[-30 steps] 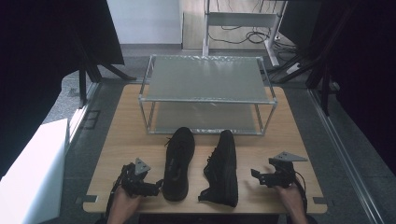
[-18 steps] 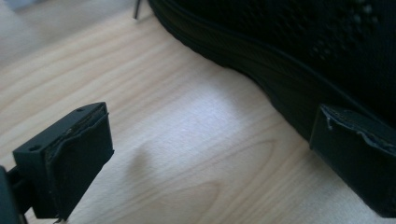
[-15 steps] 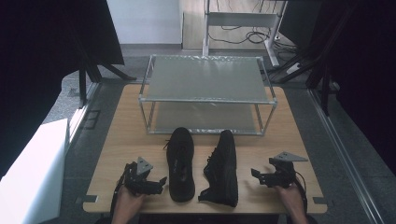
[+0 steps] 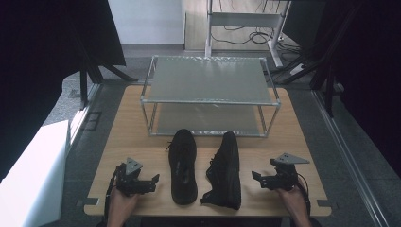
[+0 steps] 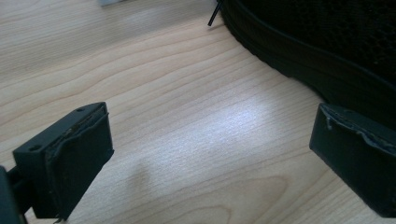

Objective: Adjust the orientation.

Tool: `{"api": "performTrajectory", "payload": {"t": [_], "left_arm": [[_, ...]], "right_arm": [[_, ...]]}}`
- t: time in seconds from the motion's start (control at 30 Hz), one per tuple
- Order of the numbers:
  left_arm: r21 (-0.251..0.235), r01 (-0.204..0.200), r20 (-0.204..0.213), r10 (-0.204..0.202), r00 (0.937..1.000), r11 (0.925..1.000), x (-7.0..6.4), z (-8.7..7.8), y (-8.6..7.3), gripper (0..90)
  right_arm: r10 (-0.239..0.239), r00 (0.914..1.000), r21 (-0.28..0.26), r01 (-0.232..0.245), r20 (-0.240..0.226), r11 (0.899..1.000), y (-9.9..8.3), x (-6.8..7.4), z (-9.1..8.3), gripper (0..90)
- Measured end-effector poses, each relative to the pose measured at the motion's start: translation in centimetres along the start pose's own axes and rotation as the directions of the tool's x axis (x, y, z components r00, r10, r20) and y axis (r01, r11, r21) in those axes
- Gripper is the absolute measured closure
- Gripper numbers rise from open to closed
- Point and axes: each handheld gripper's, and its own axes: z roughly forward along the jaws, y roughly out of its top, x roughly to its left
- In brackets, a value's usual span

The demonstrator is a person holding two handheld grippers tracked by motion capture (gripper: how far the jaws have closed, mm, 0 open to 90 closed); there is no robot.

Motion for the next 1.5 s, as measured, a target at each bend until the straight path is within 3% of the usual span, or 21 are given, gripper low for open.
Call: {"api": "performTrajectory", "payload": {"t": [0.63, 0.87, 1.13, 1.5], "left_arm": [[0.009, 0.01, -0.005, -0.01, 0.9999, 0.9999, 0.5, 0.1, -0.2, 0.0], [0.022, -0.008, -0.006, 0.008, 1.0, 0.9997, 0.3, 0.2, -0.2, 0.0], [0.033, -0.016, -0.007, 0.016, 0.9999, 0.9993, 0.2, 0.3, -0.2, 0.0], [0.038, -0.02, -0.004, 0.02, 0.9998, 0.9991, 0.1, 0.4, -0.2, 0.0]], "right_arm": [[-0.018, 0.9998, -0.005, 0.018, -0.014, 1.0, 2.6, 1.4, -0.8, 0.1], [-0.031, 0.9993, -0.011, 0.031, -0.022, 0.999, 3.9, 2.3, -0.9, 0.1], [-0.057, 0.9974, 0.001, 0.057, -0.044, 0.998, 5.6, 3.9, 0.3, 0.4], [-0.07, 0.9974, 0.024, 0.07, -0.019, 0.997, 6.1, 4.9, 2.3, 0.0]]}}
